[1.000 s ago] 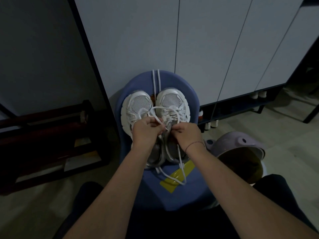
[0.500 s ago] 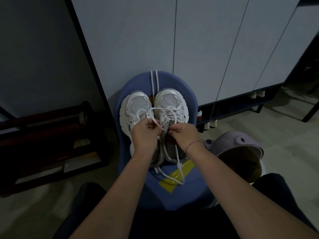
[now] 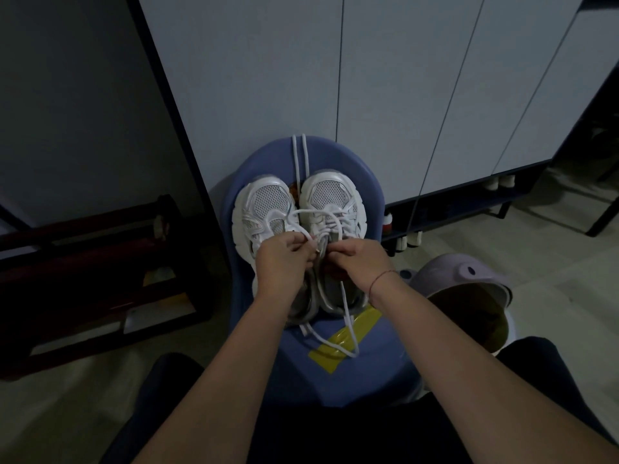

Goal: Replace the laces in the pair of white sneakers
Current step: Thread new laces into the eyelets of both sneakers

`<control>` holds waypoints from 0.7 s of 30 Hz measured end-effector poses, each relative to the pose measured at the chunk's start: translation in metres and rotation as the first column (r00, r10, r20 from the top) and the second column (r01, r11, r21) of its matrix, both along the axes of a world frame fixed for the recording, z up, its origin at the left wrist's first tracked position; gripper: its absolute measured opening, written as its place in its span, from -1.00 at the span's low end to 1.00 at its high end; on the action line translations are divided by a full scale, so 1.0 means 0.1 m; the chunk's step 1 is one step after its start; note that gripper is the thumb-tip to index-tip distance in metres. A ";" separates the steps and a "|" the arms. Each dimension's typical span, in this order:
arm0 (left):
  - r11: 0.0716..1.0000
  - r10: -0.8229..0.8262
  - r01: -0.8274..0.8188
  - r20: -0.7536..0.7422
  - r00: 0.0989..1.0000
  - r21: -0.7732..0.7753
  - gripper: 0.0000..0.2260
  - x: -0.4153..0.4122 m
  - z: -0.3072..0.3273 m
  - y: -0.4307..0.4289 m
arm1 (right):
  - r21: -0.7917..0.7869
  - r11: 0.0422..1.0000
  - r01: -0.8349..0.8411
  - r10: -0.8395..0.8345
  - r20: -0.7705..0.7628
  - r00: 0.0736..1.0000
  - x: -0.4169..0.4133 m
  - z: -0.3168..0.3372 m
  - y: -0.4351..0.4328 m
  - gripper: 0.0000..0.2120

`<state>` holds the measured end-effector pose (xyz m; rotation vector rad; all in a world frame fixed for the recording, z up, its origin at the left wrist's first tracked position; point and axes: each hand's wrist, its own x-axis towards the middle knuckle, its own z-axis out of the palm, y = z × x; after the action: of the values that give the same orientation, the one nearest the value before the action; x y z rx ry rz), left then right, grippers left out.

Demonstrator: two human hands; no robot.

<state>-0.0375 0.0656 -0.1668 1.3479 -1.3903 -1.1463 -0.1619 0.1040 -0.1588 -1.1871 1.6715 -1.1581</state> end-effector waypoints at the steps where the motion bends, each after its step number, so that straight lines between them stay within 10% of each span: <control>1: 1.000 -0.012 0.012 -0.013 1.000 0.013 -0.82 0.01 0.02 -0.01 | 0.008 1.000 -0.007 0.007 0.030 1.000 0.00 0.00 0.00 -0.80; 13: 0.988 -0.102 0.128 0.245 0.964 -0.089 -0.90 0.00 0.02 -0.02 | -0.051 0.998 -0.048 0.021 -0.431 0.902 -0.02 -0.04 -0.05 -0.86; 21: 0.988 -0.047 0.085 0.270 0.962 -0.131 -0.85 -0.02 -0.05 -0.01 | 0.176 0.983 -0.046 0.153 -0.665 0.731 -0.14 0.05 0.07 -0.83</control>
<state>-0.0392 0.0641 -0.1717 1.3998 -1.6884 -0.9127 -0.1755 0.1114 -0.1536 -1.7090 2.1398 -0.5188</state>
